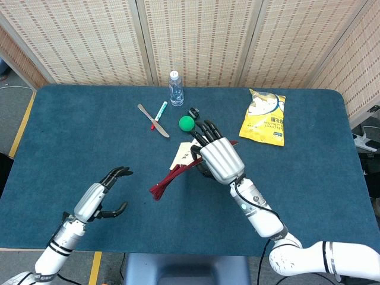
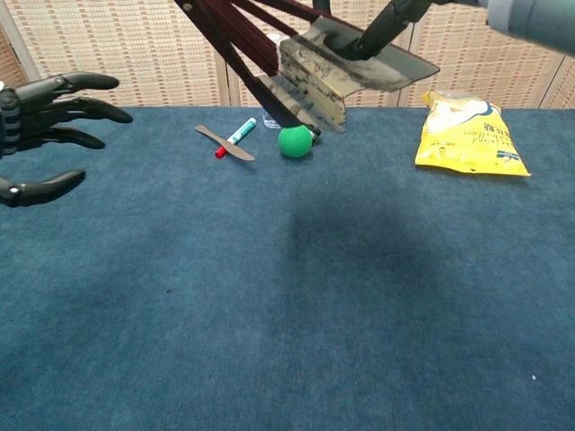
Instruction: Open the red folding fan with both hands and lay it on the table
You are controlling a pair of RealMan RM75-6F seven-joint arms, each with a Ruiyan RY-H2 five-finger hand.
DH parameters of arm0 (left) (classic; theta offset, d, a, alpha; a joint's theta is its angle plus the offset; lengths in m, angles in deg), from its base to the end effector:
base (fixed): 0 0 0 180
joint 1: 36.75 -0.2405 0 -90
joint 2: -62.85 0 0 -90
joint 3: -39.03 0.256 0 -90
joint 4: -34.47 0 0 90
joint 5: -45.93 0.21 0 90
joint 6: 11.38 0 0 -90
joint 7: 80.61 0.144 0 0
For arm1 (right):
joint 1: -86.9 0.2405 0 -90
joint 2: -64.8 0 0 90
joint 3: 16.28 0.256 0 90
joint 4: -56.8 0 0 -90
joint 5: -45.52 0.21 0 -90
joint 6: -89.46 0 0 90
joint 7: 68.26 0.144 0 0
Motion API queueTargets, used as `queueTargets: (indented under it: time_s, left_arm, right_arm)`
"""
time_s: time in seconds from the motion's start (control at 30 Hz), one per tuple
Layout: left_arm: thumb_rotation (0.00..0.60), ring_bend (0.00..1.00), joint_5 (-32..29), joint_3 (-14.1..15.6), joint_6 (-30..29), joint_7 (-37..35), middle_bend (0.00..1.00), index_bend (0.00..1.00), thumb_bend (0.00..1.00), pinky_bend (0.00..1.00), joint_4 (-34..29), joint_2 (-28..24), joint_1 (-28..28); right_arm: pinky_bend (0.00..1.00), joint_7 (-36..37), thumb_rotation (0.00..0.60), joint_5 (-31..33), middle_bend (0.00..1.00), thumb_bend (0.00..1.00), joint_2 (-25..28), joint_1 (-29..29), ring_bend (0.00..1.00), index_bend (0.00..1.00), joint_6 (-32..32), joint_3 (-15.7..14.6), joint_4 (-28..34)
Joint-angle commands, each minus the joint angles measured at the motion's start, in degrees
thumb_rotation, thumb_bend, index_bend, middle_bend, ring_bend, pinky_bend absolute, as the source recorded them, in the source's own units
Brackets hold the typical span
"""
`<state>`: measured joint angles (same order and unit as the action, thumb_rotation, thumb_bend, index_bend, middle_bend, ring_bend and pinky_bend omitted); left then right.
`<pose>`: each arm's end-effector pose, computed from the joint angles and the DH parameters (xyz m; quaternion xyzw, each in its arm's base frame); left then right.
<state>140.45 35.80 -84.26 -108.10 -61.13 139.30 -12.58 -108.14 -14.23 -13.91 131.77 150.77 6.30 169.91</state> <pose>-0.1855 0.2488 0.0569 -0.5960 -0.5191 -0.5680 0.2297 -0.0253 -0.3200 0.0666 0.7324 -0.2793 0.4740 0.4011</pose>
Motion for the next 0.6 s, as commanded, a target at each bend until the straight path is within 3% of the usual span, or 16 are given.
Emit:
queueTargets:
  time_s: [0.03,0.27,0.6]
  left_arm:
    - [0.600,0.03,-2.3,-1.3,1.5,1.7,0.14,0.05,0.39,0.18,-1.9,1.7,1.4]
    - [0.600,0.04,-6.4,-3.0,4.4,2.9,0.14,0.05,0.39,0.18,-2.1,5.7,3.6]
    - [0.600,0.07,-10.7,-5.2,5.4,6.0,0.20,0.11,0.39,0.20,1.6,10.4,5.0]
  right_arm:
    - [0.00,-9.5,0.600,11.0,0.16,0.53,1.2,6.8,0.00,0.81,-1.8,0.9,2.5]
    - [0.00,-14.4,0.600,20.4,0.16,0.53,-1.1,13.4,0.00,0.81,1.6,1.0,3.7]
    - [0.00,-13.5,0.600,27.1,0.16,0.53,-2.5,18.7,0.00,0.81,4.7,1.4,5.3]
